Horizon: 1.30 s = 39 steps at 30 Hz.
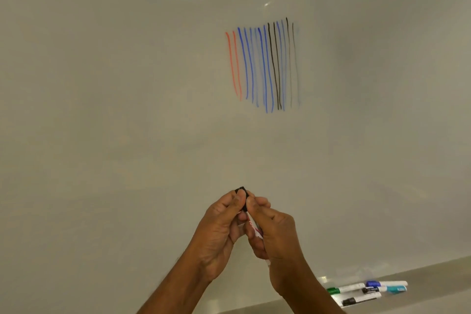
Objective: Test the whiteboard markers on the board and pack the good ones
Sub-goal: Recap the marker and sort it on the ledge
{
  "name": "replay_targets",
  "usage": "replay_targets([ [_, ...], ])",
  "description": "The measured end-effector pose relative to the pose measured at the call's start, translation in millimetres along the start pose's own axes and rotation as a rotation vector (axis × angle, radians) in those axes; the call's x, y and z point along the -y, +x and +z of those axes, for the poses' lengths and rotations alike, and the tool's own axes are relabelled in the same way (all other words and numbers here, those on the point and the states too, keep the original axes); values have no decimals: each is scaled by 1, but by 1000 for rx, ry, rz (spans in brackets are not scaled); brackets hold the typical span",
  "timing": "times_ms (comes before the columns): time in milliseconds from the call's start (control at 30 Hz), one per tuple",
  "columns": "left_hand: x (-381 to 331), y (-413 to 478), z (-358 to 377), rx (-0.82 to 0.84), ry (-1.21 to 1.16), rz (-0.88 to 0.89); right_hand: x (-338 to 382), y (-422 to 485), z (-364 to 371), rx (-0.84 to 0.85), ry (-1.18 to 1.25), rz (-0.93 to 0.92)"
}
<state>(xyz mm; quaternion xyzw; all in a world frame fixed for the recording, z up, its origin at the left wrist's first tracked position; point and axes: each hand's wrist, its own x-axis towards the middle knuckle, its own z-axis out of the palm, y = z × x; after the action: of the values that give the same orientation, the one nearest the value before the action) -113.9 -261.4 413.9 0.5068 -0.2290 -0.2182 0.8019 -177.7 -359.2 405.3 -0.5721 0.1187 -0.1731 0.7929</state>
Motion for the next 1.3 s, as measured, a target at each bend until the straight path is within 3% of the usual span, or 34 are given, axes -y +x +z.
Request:
replay_targets([
  [133, -33, 10, -3, -66, -150, 96, 0, -8, 5, -29, -44, 75],
  [233, -58, 17, -5, -145, -47, 219, 8, -8, 0, -5, -37, 28],
  [467, -88, 31, 1, -301, 380, 643, 76, 11, -16, 112, 21, -370],
  [700, -115, 70, 2, -412, 760, 990, 136, 41, -27, 277, 570, -342],
  [800, -122, 96, 1, -463, 863, 1063, 155, 50, -31, 192, 446, -485],
  [967, -136, 130, 1, -469, 990, 1224, 180, 73, -32, -126, 45, -777],
  [1067, -141, 147, 1, -451, 1031, 1283, 190, 90, -32, -268, -44, -904],
  [1300, -142, 176, -9, -516, 1187, 1422, 214, 128, -32, -285, -134, -1133],
])
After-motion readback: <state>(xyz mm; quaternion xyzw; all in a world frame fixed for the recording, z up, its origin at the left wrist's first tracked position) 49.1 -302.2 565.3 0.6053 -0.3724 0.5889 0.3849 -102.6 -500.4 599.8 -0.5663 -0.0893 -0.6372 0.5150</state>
